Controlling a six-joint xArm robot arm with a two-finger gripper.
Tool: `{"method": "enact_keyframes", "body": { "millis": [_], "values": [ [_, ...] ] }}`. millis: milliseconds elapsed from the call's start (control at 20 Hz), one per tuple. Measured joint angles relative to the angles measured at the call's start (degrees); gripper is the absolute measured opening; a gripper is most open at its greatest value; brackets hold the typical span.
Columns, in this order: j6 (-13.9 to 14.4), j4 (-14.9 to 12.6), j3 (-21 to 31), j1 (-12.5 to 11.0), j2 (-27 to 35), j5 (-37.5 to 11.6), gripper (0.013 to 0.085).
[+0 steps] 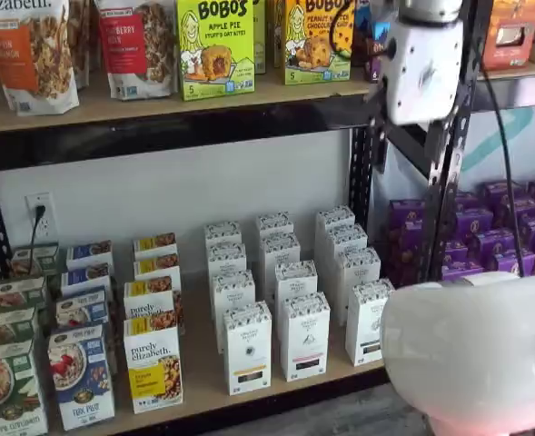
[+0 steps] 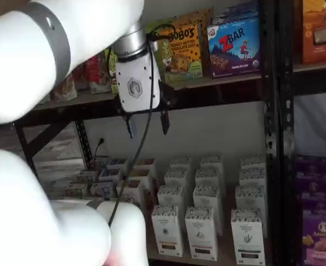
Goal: Pick up the white box with a green strip in the middle, on the bottom shelf, the sixth box from the left
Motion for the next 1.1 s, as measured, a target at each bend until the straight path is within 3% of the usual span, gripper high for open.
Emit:
{"method": "enact_keyframes", "body": {
  "millis": [250, 600, 1100],
  "values": [
    [-2.1, -0.1, 8.7, -2.2, -0.6, -9.2, 0.085],
    [-2.9, 0.3, 16.7, -2.8, 1.0, -19.6, 0.085],
    [-3.7, 0.8, 26.2, -3.2, 9.2, -37.7, 0.085]
  ]
}}
